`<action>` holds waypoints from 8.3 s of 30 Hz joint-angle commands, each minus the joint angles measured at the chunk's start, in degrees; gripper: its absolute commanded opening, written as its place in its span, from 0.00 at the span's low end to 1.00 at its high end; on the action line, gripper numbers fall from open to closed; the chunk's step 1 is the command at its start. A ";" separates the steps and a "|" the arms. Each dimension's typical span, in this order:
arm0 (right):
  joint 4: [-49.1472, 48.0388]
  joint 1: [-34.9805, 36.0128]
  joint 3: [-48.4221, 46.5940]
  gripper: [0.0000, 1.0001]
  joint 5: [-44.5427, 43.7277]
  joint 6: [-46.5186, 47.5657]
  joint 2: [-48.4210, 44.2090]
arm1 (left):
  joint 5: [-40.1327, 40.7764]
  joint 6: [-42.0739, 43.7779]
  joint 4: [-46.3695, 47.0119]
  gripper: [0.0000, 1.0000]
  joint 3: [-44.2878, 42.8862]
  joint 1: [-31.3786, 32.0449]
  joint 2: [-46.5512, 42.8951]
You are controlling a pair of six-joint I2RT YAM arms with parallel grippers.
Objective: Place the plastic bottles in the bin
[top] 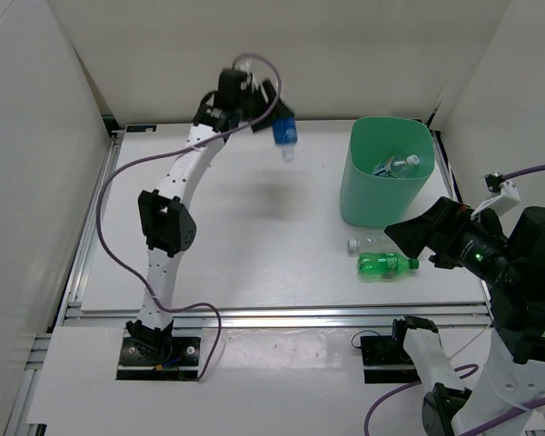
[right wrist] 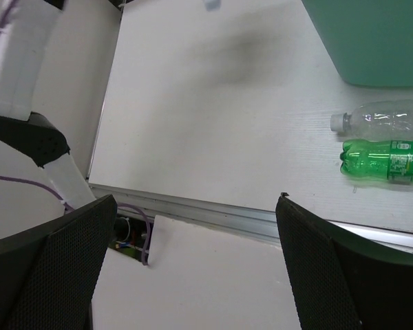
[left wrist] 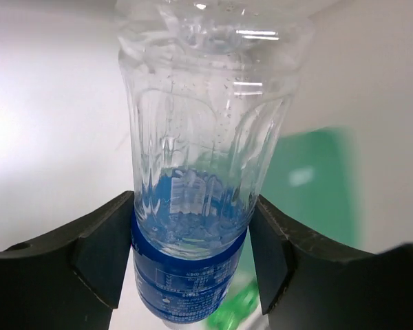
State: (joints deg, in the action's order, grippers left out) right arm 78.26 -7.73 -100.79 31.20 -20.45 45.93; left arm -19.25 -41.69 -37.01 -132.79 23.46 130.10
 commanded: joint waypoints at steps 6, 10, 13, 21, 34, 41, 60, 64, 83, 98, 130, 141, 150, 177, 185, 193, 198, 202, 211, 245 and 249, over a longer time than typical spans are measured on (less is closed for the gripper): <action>5.24 0.34 -0.10 1.00 0.17 0.06 -0.41 | -4.49 0.82 21.88 0.70 -12.32 6.67 -1.17; 5.24 0.34 -0.11 1.00 0.18 -0.47 -0.41 | -2.20 0.30 28.21 0.74 -15.30 10.46 1.20; 5.24 0.34 -0.72 1.00 0.18 -0.47 0.12 | 0.96 -1.63 35.06 0.74 -13.91 13.18 1.73; 5.24 0.34 -1.78 1.00 1.32 -0.47 0.12 | 4.12 -0.94 41.32 0.74 -13.20 19.24 4.28; 5.24 0.34 -3.18 1.00 0.79 -2.75 0.12 | 4.83 8.29 33.86 1.00 -2.94 20.06 -2.64; 5.24 0.34 1.73 1.00 -13.86 -11.09 -2.33 | 26.19 18.92 29.29 1.00 24.48 18.02 -26.63; -10.31 0.34 54.37 1.00 -24.87 -59.17 -10.42 | 55.19 19.90 5.37 1.00 62.47 12.41 -64.79; -12.07 0.34 58.16 1.00 -25.57 -62.61 -5.25 | 53.00 20.51 2.56 1.00 63.01 9.24 -64.80; -27.81 -3.52 58.17 1.00 -26.81 -56.46 23.93 | 51.24 18.58 0.80 1.00 73.82 1.94 -71.92; -27.56 -9.32 60.54 0.37 -26.37 -46.17 27.04 | 48.95 17.26 0.80 1.00 74.43 1.94 -68.40; -20.16 3.60 -26.93 0.75 -24.16 -27.98 48.13 | 43.77 15.24 0.80 1.00 73.82 1.94 -66.03; -22.99 -7.21 -3.09 1.00 -19.93 -27.19 29.57 | 44.73 15.86 0.80 1.00 76.37 1.94 -67.09; -21.82 -19.07 29.38 1.00 -14.17 -39.47 15.43 | 44.21 14.80 0.80 1.00 75.84 1.94 -65.86; -35.72 -20.49 47.19 1.00 -6.67 -30.71 42.02 | 44.73 17.43 0.28 1.00 79.44 1.94 -69.63; -34.05 -20.49 42.43 1.00 -8.26 -27.54 52.76 | 44.21 17.96 -1.39 1.00 79.97 1.94 -69.63; -32.47 -20.49 42.43 0.68 -8.79 -21.93 56.02 | 43.07 17.44 -1.39 1.00 79.97 1.94 -68.40; -31.94 -20.49 44.46 0.45 -8.88 -21.21 48.23 | 43.06 16.91 -1.39 1.00 79.44 1.94 -67.27; -27.91 -19.96 46.56 0.42 -6.07 -21.21 37.59 | 43.06 16.38 -1.39 1.00 79.44 1.94 -67.26; -16.40 -17.15 27.97 0.34 -3.51 -25.96 19.02 | 42.54 15.85 -1.39 1.00 79.44 1.94 -66.13; -17.89 -4.83 -22.69 1.00 -21.36 -13.39 40.74 | 42.01 16.38 -1.39 1.00 79.96 1.94 -66.65; -14.10 -8.36 -18.75 1.00 -15.92 -12.86 37.31 | 44.20 15.68 -1.39 1.00 79.97 1.94 -66.65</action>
State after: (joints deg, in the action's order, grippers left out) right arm 60.47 -14.76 -122.52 12.53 -35.31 85.43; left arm 22.61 -25.78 -38.57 -52.97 25.61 65.04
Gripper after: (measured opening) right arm 0.998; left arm 0.998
